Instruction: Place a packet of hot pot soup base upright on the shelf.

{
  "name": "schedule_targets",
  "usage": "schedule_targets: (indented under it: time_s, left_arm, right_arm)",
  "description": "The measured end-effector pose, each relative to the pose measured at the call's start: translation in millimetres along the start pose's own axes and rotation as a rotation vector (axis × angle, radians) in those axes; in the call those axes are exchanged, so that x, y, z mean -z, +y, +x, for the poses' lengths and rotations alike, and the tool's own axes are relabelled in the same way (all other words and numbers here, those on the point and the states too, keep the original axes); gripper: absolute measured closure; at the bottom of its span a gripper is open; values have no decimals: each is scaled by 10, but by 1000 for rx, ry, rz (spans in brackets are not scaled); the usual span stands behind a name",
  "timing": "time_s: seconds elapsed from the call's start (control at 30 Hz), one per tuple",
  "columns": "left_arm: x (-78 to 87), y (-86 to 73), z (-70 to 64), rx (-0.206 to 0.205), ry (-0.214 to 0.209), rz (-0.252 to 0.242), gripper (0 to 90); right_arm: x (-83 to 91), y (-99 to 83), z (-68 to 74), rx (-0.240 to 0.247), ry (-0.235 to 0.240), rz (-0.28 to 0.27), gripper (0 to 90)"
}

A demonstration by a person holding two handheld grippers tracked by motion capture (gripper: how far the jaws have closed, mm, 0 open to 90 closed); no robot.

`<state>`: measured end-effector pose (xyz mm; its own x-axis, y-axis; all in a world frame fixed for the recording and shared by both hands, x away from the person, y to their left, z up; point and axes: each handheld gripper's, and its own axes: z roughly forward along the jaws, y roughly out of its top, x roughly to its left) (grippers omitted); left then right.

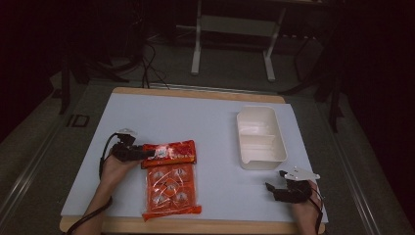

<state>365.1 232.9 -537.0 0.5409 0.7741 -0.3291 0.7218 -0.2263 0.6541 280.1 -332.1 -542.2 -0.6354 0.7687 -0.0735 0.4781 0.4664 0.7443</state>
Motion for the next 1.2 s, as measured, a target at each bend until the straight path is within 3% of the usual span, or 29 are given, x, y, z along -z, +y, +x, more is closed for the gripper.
schedule_targets:
  time_s: [0.23,0.53,0.63,0.73,0.87,1.13,1.2]
  left_arm:
    - [66,25,-119,-34,-40,-13,551]
    - [201,-9,-120,-64,-130,-27,647]
    - [175,-23,-109,-72,-135,-5,672]
    - [57,-17,-119,-94,-123,51,682]
    - [-47,27,-135,-108,-92,81,654]
    - [-76,32,-86,-110,-133,76,629]
    - [-74,34,-92,-126,-137,76,631]
  right_arm:
    - [0,0,-2,0,3,2,242]
    - [-2,0,-3,-3,5,1,242]
    - [-2,0,-4,-5,6,2,242]
    - [-3,0,-5,-6,8,2,242]
    - [-2,0,-7,-7,9,5,242]
    - [-3,1,-10,-8,12,5,242]
    - [-3,1,-10,-9,12,5,242]
